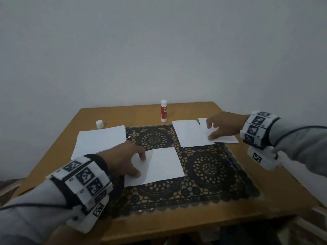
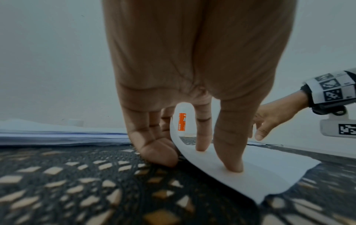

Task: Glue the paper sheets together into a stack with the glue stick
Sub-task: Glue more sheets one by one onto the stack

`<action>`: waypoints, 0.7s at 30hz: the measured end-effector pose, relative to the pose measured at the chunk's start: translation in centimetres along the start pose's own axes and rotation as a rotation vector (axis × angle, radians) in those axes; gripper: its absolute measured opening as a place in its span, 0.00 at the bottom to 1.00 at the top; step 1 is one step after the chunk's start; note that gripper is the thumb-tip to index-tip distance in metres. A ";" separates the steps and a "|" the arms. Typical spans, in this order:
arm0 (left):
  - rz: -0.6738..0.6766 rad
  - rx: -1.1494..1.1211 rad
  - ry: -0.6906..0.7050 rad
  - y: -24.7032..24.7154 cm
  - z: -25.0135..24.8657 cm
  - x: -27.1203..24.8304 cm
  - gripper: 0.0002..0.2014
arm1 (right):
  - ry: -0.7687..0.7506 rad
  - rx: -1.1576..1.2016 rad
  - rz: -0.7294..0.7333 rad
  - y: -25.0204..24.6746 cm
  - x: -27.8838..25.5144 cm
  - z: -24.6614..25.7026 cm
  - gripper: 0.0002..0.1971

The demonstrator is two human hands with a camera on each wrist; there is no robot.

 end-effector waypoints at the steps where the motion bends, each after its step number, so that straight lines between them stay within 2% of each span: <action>1: -0.001 -0.005 -0.001 0.0 0.0 0.0 0.22 | -0.017 -0.016 0.010 0.4 -0.3 -0.2 0.25; 5: -0.004 -0.012 -0.004 0.2 0.1 -0.2 0.22 | -0.082 -0.074 -0.002 1.3 -0.9 -0.4 0.21; 11: -0.009 -0.010 -0.005 0.2 0.0 -0.2 0.22 | -0.153 -0.197 0.002 1.5 -1.2 -0.2 0.21; 21: -0.013 -0.015 -0.009 0.2 0.0 -0.3 0.22 | -0.186 -0.306 -0.033 2.0 -1.3 -0.1 0.19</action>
Point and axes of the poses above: each hand's wrist, its own x-axis towards the middle knuckle, its own y-axis out of the palm, z = x × y, the point moved 4 cm from there along x, towards the middle knuckle, and after that the axes turned 1 degree about -y, right-handed, at the moved point
